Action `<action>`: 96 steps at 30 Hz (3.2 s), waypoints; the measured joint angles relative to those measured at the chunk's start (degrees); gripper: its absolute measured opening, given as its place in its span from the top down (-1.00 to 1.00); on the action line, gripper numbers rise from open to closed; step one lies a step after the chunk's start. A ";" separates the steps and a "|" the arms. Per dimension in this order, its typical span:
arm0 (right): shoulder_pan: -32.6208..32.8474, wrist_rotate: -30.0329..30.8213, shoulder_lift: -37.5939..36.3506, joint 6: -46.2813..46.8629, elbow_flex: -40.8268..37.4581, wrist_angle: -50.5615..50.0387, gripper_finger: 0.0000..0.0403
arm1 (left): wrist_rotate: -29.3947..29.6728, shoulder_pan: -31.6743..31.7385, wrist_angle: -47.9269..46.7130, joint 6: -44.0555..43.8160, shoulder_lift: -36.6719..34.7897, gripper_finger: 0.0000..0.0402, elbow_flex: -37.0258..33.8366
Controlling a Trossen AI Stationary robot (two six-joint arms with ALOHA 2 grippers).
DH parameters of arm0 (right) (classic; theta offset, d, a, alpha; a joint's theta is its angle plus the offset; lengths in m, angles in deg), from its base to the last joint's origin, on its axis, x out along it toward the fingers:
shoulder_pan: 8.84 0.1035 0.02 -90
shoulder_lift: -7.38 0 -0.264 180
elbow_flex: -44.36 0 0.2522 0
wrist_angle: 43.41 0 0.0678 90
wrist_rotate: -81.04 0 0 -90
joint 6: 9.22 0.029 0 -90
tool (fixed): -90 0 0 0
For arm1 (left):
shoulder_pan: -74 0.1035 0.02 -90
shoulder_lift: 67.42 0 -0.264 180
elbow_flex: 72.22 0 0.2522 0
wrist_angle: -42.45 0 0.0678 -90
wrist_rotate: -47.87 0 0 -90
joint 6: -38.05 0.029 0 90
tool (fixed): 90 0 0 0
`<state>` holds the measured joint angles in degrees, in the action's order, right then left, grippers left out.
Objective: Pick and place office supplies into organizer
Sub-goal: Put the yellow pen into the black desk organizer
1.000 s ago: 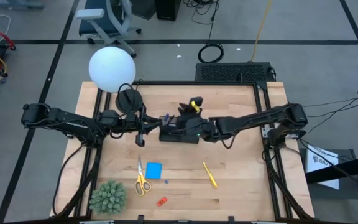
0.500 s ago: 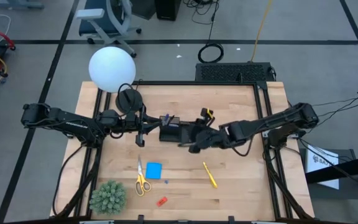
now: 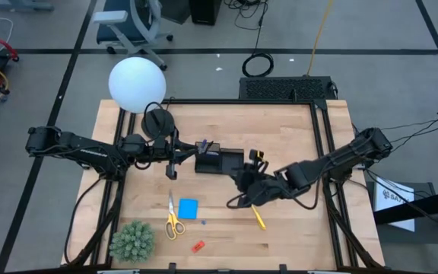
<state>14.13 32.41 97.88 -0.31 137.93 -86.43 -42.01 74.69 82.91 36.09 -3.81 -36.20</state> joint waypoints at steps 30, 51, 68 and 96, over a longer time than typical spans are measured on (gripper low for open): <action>5.03 -13.31 0.02 19.80 0.00 -2.23 0.69 | -1.41 -0.49 -0.50 1.30 0.00 0.69 1.60; 5.58 -16.76 0.33 48.51 0.00 3.39 0.68 | -12.74 -4.94 -1.01 -4.21 0.00 0.69 1.60; 4.76 -19.52 1.86 67.75 0.00 -7.85 0.69 | -12.71 -4.90 -2.59 -4.21 -0.02 0.69 1.62; 3.51 -34.87 19.28 79.68 17.89 -39.86 0.68 | -12.13 -4.85 -3.06 -4.28 -0.02 0.69 1.62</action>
<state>17.64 -2.47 117.15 79.37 155.82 -126.29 -54.15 69.84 79.85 31.81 -3.83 -34.58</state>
